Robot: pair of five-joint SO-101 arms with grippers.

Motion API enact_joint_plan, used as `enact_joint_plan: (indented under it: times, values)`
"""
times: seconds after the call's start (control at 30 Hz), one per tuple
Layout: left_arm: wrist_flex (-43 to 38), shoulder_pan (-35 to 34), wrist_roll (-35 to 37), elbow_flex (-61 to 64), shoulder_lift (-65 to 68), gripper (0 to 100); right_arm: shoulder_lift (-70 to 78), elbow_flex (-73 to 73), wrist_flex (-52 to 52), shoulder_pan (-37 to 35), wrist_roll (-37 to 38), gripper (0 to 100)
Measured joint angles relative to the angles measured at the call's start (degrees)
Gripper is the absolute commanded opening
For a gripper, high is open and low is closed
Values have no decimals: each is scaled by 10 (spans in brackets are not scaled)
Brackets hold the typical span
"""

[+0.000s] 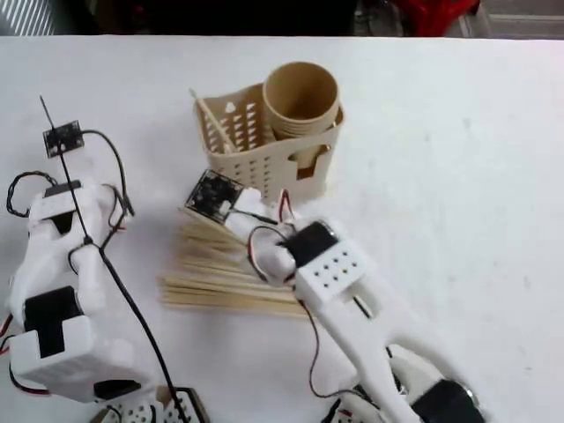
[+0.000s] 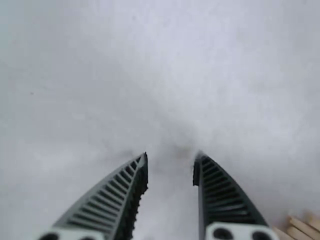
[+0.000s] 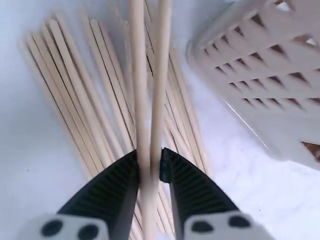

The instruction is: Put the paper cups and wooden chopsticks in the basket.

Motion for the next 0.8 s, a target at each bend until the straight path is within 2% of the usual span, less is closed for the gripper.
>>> enact_joint_plan:
  times: [0.1,0.23,0.4,0.57,0.8]
  values:
    - [0,0,0,0,0,167,-58,0,11,-1,0,16]
    - [0,1,0,0,0,167,-154,-11,11,-6,-37,15]
    - [0,3,0,0,0,166,-206,-120,11,-12,-55,15]
    - [0,3,0,0,0,167,-148,-265,-11,-12,-70,16]
    - [0,3,0,0,1,167,29,-389,-146,11,-105,17]
